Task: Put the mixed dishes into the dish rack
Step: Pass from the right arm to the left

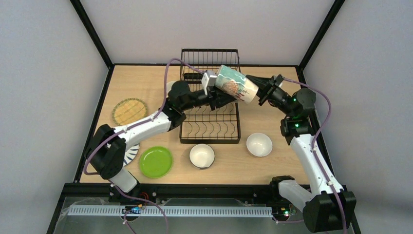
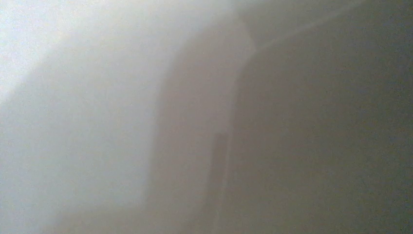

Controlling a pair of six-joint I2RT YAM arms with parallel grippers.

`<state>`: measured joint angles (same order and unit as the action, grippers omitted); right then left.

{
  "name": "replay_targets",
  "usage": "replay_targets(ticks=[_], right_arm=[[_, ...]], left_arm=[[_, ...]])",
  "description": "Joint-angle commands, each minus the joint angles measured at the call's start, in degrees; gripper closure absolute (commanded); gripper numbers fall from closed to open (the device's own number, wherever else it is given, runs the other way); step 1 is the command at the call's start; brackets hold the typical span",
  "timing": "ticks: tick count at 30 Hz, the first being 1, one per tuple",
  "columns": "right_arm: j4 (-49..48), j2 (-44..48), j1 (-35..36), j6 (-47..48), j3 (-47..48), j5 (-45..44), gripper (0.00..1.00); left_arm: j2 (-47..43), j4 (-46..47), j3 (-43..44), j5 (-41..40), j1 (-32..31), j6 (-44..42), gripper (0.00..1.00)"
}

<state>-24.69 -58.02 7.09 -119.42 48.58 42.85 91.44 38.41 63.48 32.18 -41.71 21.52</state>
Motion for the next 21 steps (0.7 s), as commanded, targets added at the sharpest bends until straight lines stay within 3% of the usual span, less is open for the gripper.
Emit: replay_targets(ticks=[1, 3, 5, 9, 18, 21], right_arm=[[0.55, 1.15, 1.43, -6.18, -0.37, 4.21, 1.0], [0.6, 1.28, 1.41, -6.1, -0.24, 4.33, 1.0], [0.61, 1.35, 1.43, -6.13, -0.24, 4.35, 1.0], [0.53, 1.33, 1.43, -6.13, -0.23, 4.57, 1.0], [-0.05, 0.98, 1.43, -6.24, -0.23, 4.87, 1.0], [-0.17, 0.85, 1.43, -6.18, -0.56, 4.8, 1.0]], left_arm=[[0.53, 1.96, 4.7, -0.35, -0.75, 1.28, 0.04], [1.09, 1.75, 5.16, 0.38, -0.74, 1.42, 0.12], [2.08, 1.62, 6.05, 1.43, -0.78, 1.84, 0.38], [4.81, -0.27, 9.07, 2.94, -0.75, 3.99, 0.63], [8.23, -1.39, 12.72, 5.78, -0.83, 6.19, 0.94], [7.85, -1.92, 12.4, 5.7, -0.83, 5.78, 0.98]])
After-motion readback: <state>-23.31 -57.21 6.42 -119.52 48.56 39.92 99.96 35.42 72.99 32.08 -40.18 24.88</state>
